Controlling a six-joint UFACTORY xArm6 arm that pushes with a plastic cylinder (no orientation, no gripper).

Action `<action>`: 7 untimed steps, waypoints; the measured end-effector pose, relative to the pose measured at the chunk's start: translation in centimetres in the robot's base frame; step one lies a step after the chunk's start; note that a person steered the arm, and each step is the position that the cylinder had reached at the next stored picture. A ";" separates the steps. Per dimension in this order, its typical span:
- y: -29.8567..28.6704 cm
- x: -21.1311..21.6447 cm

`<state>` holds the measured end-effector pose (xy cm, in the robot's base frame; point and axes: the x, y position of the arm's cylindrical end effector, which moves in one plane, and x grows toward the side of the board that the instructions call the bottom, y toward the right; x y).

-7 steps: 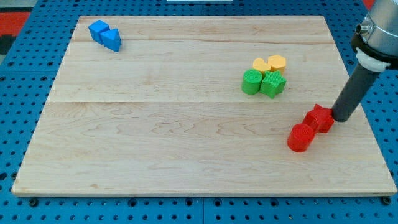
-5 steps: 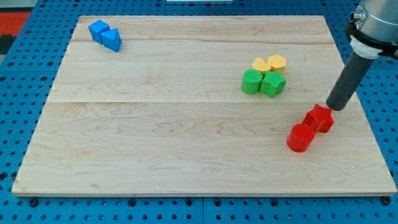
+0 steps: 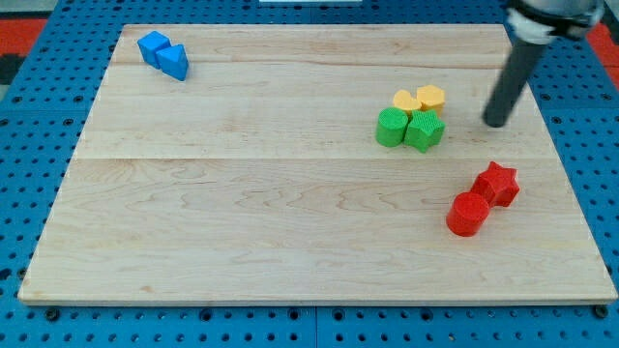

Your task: Move the green blocks towards the bottom left corner

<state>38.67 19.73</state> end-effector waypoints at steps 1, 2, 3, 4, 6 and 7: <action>-8.3 0.0; -16.4 0.2; -17.9 2.3; -16.6 0.2; -14.2 -1.3; -12.9 0.2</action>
<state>38.83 6.82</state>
